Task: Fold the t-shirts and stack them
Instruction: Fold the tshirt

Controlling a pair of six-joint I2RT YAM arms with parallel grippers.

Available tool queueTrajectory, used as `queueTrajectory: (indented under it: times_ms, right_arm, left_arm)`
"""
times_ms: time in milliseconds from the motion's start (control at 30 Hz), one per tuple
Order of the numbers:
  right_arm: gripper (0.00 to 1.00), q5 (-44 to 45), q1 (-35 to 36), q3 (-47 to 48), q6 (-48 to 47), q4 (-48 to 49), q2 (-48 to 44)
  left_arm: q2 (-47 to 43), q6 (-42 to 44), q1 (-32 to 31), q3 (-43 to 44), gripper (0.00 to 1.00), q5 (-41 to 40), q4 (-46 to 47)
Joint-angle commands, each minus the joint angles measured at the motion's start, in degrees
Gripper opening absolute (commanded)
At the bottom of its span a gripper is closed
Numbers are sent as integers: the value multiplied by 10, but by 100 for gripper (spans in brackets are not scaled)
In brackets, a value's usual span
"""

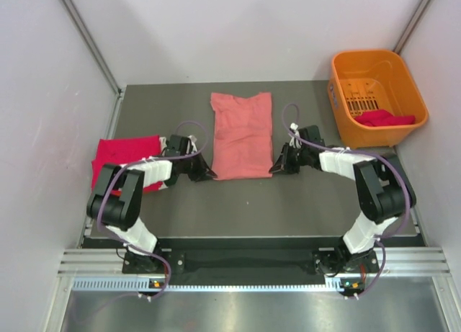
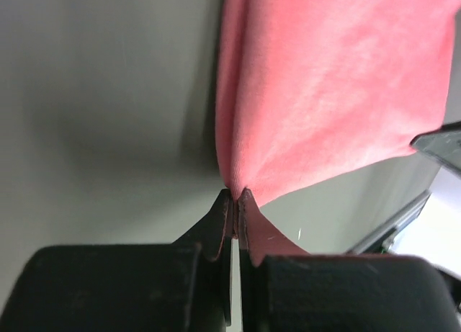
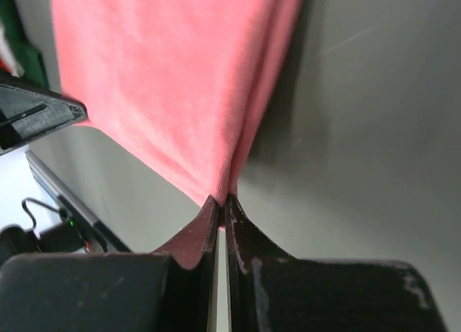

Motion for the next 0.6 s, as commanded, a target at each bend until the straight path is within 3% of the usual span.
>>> queueTrajectory:
  times_ms: [0,400,567]
  right_arm:
    - [0,-6,19,-35,-26,-26,-70]
    - [0,30,81,-189,-12,-125,-354]
    - [0,65,83,-171,-17,-213,-456]
  left_arm:
    - [-90,35,-11,-35,0,-5,-65]
    - [-365,3,-80,-77,0,-16,-238]
    - [-432,-22,-82,-51,0,-8,-287]
